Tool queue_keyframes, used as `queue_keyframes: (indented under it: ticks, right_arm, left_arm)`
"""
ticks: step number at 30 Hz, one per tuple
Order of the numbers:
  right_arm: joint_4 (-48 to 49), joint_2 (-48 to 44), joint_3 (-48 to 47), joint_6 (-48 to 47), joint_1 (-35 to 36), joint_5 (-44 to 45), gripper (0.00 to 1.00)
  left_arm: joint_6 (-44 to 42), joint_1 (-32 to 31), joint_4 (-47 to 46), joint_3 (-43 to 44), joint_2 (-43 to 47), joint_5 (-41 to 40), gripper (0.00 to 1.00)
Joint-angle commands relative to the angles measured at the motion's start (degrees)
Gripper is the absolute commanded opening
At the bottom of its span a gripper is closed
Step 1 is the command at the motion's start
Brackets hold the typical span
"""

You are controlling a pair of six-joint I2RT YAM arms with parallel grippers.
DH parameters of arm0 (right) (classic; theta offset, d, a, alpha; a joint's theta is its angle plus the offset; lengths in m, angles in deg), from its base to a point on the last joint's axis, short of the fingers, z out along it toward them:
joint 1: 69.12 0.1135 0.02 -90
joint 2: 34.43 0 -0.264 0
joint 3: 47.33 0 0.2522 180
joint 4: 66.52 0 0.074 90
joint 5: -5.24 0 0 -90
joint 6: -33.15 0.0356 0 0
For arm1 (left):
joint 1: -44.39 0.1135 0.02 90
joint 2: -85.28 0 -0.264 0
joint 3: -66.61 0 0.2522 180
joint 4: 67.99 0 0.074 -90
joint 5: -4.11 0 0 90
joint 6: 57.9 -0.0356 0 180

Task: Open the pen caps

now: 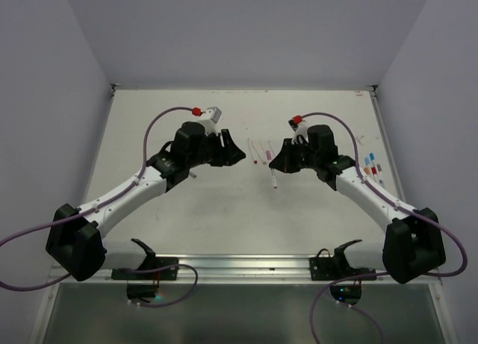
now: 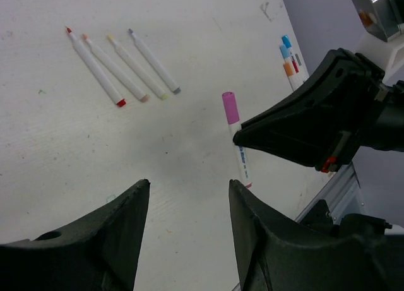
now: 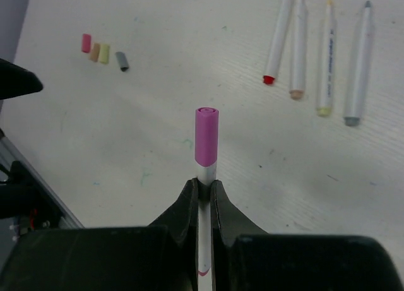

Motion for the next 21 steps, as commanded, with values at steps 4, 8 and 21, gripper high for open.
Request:
queue_keyframes:
  ticks: [4, 8, 21]
  right_arm:
    - [12.4, 0.5, -0.3, 5.7, 5.7, -8.1, 0.0]
    - [13.3, 1.4, -2.1, 6.5, 8.4, -8.7, 0.0]
    - [16.0, 1.1, -2.0, 8.4, 10.1, -9.0, 0.0]
  left_arm:
    - [4.6, 0.1, -5.6, 2.2, -3.7, 8.2, 0.53]
    - [5.7, 0.1, -8.7, 1.7, -4.9, 9.5, 0.52]
    - [6.0, 0.0, -9.1, 1.7, -5.9, 8.6, 0.52]
